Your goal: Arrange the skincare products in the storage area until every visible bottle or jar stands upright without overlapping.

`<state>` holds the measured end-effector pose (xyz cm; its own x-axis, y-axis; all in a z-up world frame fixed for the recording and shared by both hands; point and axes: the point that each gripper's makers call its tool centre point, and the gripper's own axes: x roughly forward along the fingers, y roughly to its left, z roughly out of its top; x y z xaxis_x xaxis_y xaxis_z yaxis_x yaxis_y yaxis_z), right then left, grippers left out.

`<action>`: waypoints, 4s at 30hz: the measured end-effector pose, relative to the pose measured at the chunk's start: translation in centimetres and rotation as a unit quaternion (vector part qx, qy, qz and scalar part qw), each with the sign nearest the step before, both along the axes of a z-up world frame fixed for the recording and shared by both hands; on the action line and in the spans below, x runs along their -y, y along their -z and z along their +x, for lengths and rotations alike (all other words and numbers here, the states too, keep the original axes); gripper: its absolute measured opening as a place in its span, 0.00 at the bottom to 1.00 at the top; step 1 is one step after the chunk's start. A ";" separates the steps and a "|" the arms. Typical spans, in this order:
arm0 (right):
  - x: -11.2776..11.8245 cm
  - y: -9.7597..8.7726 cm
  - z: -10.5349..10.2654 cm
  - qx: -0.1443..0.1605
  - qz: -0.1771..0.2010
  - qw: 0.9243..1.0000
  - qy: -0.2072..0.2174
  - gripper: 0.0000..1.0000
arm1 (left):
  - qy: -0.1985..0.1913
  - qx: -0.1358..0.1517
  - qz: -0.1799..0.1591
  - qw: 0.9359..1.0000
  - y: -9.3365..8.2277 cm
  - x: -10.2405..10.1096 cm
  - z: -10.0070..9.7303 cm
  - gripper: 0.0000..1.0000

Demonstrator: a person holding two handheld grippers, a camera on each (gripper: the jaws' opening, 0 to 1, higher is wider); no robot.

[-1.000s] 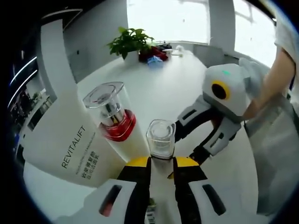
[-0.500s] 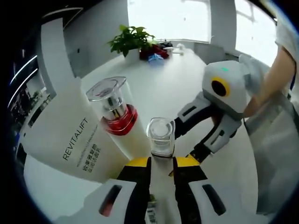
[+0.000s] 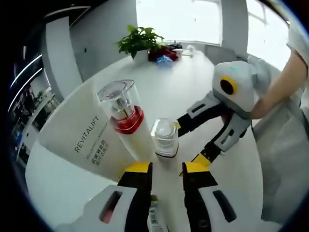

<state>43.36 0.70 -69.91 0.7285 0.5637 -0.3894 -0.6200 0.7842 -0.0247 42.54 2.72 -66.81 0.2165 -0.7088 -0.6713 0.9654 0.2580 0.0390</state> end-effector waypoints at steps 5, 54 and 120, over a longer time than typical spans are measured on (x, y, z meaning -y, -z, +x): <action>0.1 -0.4 -1.1 -0.011 0.003 1.000 0.001 0.53 | -0.040 -0.016 -0.007 0.999 -0.2 -1.4 -0.8 0.30; 2.2 -7.0 -13.2 -0.054 0.044 0.997 -0.019 0.94 | -0.288 -0.093 -0.135 0.943 -3.5 -11.9 -13.0 0.81; -7.6 -5.3 -8.4 -0.011 -0.205 0.942 -0.264 0.62 | -0.359 -0.089 -0.171 0.913 -2.6 -16.5 -16.0 0.96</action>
<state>34.91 8.28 -64.61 0.3774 0.6438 -0.6656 -0.9251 0.2938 -0.2404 26.52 19.26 -64.20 0.6164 -0.6017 -0.5080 0.5256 0.7947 -0.3036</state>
